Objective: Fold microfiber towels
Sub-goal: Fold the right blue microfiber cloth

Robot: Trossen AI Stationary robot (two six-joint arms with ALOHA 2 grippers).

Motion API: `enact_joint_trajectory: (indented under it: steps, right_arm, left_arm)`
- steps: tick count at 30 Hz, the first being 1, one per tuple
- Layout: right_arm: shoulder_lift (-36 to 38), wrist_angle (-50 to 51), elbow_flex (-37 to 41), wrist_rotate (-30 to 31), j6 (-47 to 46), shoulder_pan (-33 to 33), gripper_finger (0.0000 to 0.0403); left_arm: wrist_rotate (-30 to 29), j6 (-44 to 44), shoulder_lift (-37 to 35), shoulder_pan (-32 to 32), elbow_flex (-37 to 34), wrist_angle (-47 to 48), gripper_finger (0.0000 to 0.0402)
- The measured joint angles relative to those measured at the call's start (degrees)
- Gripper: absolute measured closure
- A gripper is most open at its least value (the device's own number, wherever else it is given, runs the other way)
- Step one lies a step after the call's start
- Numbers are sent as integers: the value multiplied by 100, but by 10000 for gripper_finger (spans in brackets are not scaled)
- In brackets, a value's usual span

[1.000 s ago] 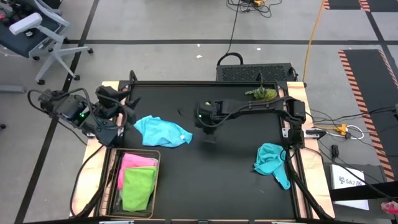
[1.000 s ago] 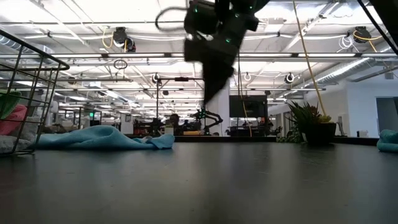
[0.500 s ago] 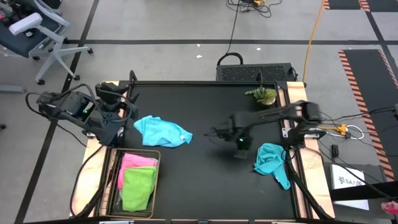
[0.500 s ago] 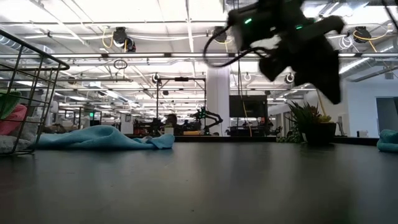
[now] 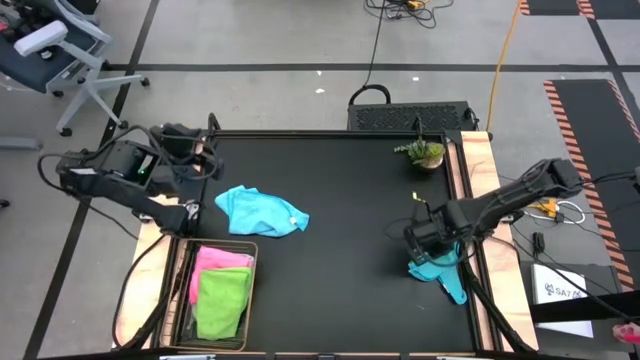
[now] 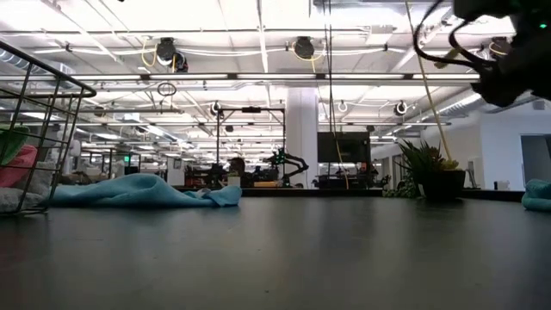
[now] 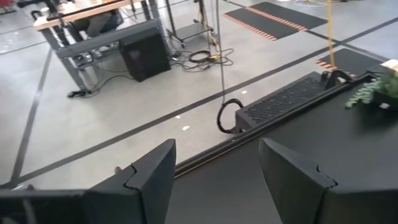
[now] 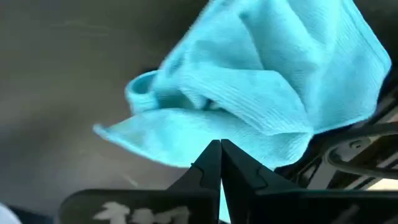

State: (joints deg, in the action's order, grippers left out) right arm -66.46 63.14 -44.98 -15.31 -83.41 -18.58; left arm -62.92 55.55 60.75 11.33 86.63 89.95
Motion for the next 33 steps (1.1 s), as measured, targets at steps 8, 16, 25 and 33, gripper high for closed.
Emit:
enact_joint_trajectory:
  steps: [8, 16, 25, 33]
  right_arm:
    - [-116, -1365, 764, 190, -305, -143, 403]
    - [-398, -2428, 1547, 431, -311, -50, 403]
    - [-473, -3941, 1618, 1997, 418, 969, 403]
    - [-491, -6243, 1629, 2728, 2002, 2159, 403]
  left_arm:
    - [37, -10, 0, -298, 0, -2, 169]
    - [186, -13, -2, -395, 0, -2, 169]
    - [375, 43, -1, -395, 0, -16, 169]
    - [511, 44, -2, -393, 0, -22, 169]
